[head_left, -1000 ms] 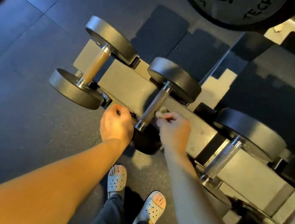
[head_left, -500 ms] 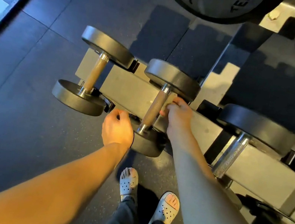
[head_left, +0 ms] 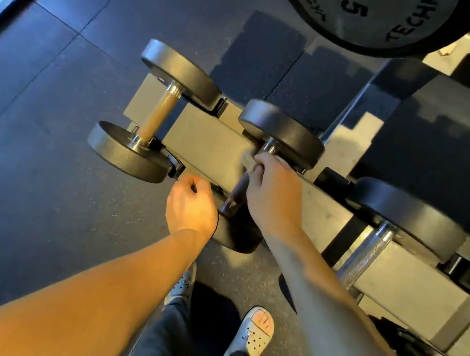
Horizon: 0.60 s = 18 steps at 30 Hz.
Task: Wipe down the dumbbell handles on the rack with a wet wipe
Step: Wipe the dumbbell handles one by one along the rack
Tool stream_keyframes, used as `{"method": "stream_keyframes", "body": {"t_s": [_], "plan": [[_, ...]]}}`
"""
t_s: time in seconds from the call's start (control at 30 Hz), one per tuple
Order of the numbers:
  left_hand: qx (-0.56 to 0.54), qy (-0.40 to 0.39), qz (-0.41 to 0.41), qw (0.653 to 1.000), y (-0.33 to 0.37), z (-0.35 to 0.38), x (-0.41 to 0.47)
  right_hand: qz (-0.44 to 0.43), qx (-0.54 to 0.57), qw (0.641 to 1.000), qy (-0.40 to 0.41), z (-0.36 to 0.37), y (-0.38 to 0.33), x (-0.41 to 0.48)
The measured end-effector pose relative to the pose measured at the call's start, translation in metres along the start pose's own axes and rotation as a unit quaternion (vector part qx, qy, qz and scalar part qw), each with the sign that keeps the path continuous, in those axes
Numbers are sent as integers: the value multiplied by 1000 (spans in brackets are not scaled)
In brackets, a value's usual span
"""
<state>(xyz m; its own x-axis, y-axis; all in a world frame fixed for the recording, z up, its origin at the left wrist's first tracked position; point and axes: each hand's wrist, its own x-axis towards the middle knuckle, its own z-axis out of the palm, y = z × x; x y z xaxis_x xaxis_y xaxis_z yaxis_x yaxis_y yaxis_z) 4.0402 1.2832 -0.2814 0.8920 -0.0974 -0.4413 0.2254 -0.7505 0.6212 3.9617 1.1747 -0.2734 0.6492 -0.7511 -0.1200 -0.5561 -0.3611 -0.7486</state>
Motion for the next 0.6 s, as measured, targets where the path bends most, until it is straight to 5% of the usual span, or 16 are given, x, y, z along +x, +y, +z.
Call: {"method": "stream_keyframes", "body": {"t_s": [0.1,0.27,0.37,0.5,0.6], "plan": [[1,3,3,1000,1,1,-2,-203,-281,938,-10,1,-15,28],[29,-19,37,999,-6,0,2,-180,-489,836,-174,6,-32,20],[64,-73,43,994,-13,0,5,-193,-430,841,-266,9,-27,10],[76,-215,154,961,-25,-32,24,-44,-241,888,-389,9,-25,13],[102,-232,287,924,-30,-79,47,89,-115,935,-323,13,-35,20]]}}
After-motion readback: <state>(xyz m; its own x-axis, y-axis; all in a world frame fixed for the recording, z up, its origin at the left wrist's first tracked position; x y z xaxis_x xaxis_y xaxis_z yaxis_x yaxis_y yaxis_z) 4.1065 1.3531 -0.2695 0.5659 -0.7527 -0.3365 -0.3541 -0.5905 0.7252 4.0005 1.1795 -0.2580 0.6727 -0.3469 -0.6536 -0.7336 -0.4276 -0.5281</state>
